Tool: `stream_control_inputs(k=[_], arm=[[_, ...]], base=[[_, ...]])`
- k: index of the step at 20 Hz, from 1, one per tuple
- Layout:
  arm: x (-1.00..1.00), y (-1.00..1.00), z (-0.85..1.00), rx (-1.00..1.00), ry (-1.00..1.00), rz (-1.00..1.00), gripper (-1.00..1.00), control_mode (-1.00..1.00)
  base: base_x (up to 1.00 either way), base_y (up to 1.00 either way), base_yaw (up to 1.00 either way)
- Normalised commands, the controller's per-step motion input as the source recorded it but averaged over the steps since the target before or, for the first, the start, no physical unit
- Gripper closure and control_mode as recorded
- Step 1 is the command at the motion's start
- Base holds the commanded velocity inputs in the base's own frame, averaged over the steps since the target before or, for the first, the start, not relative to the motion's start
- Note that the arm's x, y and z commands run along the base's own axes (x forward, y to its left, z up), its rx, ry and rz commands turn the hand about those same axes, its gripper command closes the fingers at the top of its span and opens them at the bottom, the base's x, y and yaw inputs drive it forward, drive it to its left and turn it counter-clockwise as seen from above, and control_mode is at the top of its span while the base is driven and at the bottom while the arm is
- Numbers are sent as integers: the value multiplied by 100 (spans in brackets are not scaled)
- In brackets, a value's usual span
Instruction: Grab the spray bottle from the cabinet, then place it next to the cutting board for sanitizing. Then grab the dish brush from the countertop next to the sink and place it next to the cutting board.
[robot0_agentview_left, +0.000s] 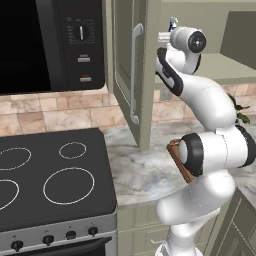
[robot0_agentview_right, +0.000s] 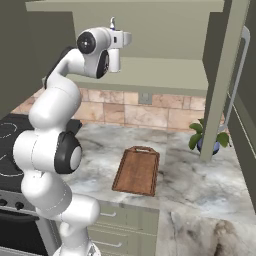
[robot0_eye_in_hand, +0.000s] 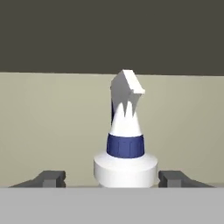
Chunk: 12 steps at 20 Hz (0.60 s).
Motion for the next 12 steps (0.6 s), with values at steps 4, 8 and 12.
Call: stream_control_inputs(k=[4, 8, 12], arm=[[0, 0, -5, 2, 0, 0, 100, -100], [-1, 0, -5, 0, 0, 0, 100, -100], [-7, 0, -1, 0, 0, 0, 100, -100]], base=[[0, 0, 0], [0, 0, 0], [0, 0, 0]])
